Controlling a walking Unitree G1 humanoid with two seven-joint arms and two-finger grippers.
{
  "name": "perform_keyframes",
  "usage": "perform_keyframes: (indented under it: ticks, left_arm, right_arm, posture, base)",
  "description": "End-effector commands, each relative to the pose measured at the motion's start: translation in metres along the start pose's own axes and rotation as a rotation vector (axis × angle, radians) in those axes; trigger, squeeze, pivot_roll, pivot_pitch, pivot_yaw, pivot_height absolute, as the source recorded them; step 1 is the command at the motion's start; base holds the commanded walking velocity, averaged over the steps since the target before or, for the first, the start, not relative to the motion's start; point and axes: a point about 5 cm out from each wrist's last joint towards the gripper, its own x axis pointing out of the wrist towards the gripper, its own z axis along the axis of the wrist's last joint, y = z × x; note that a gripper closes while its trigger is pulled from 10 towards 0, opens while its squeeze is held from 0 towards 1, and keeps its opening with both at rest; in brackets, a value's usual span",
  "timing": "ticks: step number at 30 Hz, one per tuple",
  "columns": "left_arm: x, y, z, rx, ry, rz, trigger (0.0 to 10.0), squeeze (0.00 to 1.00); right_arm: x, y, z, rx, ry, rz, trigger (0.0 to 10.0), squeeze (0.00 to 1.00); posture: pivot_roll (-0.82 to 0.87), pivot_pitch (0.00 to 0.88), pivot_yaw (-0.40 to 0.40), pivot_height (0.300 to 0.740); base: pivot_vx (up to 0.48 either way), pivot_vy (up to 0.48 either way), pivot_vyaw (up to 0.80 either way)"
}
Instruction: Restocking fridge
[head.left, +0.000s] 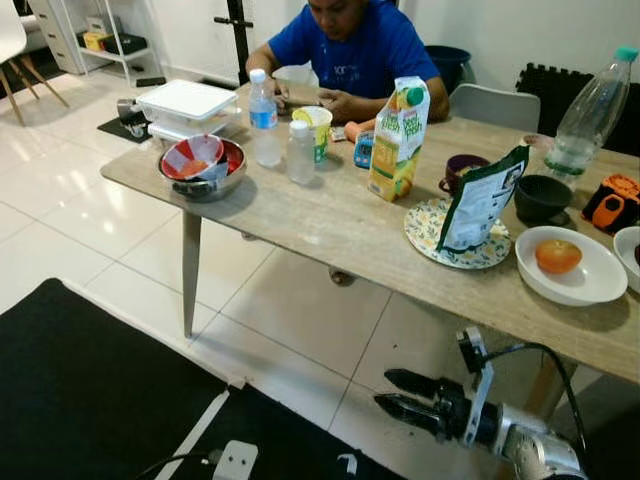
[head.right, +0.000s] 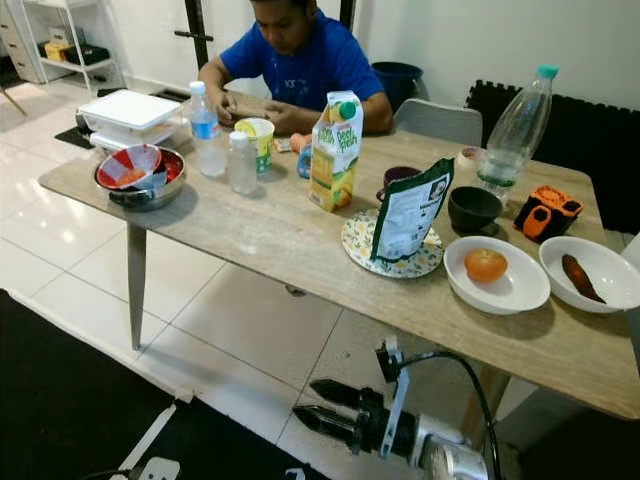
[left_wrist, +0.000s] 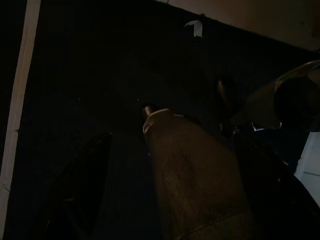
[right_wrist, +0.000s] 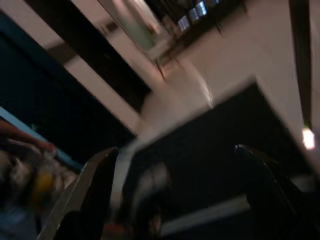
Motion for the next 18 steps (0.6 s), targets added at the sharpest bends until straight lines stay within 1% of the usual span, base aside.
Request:
perform_keyframes:
  ticks: [1,2,3,4,5,6,7,9,10,13,14,15,16,17,18]
  left_arm:
    - [-0.003,-0.003,-0.020,-0.001,0.076,-0.011,10.0,0.00]
    - [-0.003,-0.004,-0.020,-0.002,0.076,-0.011,10.0,0.00]
    - [-0.003,-0.004,-0.020,-0.002,0.076,-0.011,10.0,0.00]
    - [-0.003,-0.004,-0.020,-0.005,0.076,-0.012,10.0,0.00]
    - [-0.003,-0.004,-0.020,-0.006,0.077,-0.012,10.0,0.00]
    - [-0.003,-0.004,-0.020,-0.006,0.077,-0.012,10.0,0.00]
    - [-0.003,-0.005,-0.021,-0.007,0.077,-0.013,10.0,0.00]
    - [-0.003,-0.005,-0.021,-0.008,0.078,-0.014,10.0,0.00]
    - [-0.003,-0.006,-0.021,-0.008,0.078,-0.015,10.0,0.00]
    - [-0.003,-0.006,-0.021,-0.009,0.078,-0.015,10.0,0.00]
    - [-0.003,-0.006,-0.021,-0.009,0.078,-0.016,10.0,0.00]
    - [-0.003,-0.007,-0.021,-0.009,0.078,-0.016,10.0,0.00]
    - [-0.003,-0.007,-0.021,-0.009,0.078,-0.016,10.0,0.00]
    - [-0.003,-0.007,-0.021,-0.009,0.078,-0.016,10.0,0.00]
    - [-0.003,-0.007,-0.021,-0.009,0.078,-0.016,10.0,0.00]
  right_arm:
    - [0.005,0.002,0.021,-0.052,-0.072,0.015,10.0,1.00]
    - [0.008,0.001,0.034,-0.097,-0.117,0.004,10.0,1.00]
    - [0.008,0.001,0.034,-0.097,-0.117,0.004,10.0,1.00]
    - [0.011,-0.002,0.057,-0.169,-0.201,-0.037,10.0,1.00]
    - [0.011,-0.003,0.065,-0.193,-0.226,-0.051,10.0,1.00]
    - [0.011,-0.003,0.065,-0.193,-0.226,-0.051,10.0,1.00]
    - [0.010,-0.009,0.076,-0.230,-0.258,-0.133,10.0,1.00]
    - [0.006,-0.015,0.095,-0.286,-0.309,-0.236,10.0,1.00]
    - [0.002,-0.016,0.104,-0.314,-0.321,-0.271,10.0,0.72]
    - [0.000,-0.015,0.109,-0.328,-0.323,-0.283,10.0,0.72]
    - [-0.005,-0.013,0.123,-0.385,-0.318,-0.309,10.0,0.00]
    - [-0.012,-0.009,0.137,-0.448,-0.301,-0.337,10.0,0.00]
    - [-0.012,-0.009,0.137,-0.448,-0.301,-0.337,10.0,0.00]
    - [-0.017,-0.006,0.148,-0.516,-0.278,-0.363,10.0,0.00]
    - [-0.017,-0.006,0.148,-0.516,-0.278,-0.363,10.0,0.00]
  posture:
    - [-0.05,0.054,-0.041,0.740]
    - [-0.05,0.055,-0.043,0.740]
    - [-0.05,0.055,-0.043,0.740]
    - [-0.05,0.055,-0.044,0.740]
    - [-0.05,0.055,-0.044,0.740]
    - [-0.05,0.055,-0.044,0.740]
    - [-0.04,0.055,-0.045,0.740]
    - [-0.04,0.056,-0.048,0.740]
    - [-0.04,0.056,-0.048,0.740]
    - [-0.04,0.056,-0.048,0.740]
    - [-0.05,0.059,-0.053,0.740]
    - [-0.05,0.058,-0.055,0.740]
    - [-0.05,0.058,-0.055,0.740]
    - [-0.05,0.060,-0.058,0.740]
    - [-0.05,0.060,-0.058,0.740]
  base:
    - [0.000,0.000,0.00]
    - [0.000,0.000,0.00]
    - [0.000,0.000,0.00]
    - [0.000,0.000,0.00]
    - [0.000,0.000,0.00]
    - [0.000,0.000,0.00]
    - [0.000,0.000,0.00]
    - [0.000,0.000,0.00]
    - [0.000,0.000,0.00]
    - [0.000,0.000,0.00]
    - [0.000,0.000,0.00]
    - [0.000,0.000,0.00]
    - [0.000,0.000,0.00]
    - [0.000,0.000,0.00]
    - [0.000,0.000,0.00]
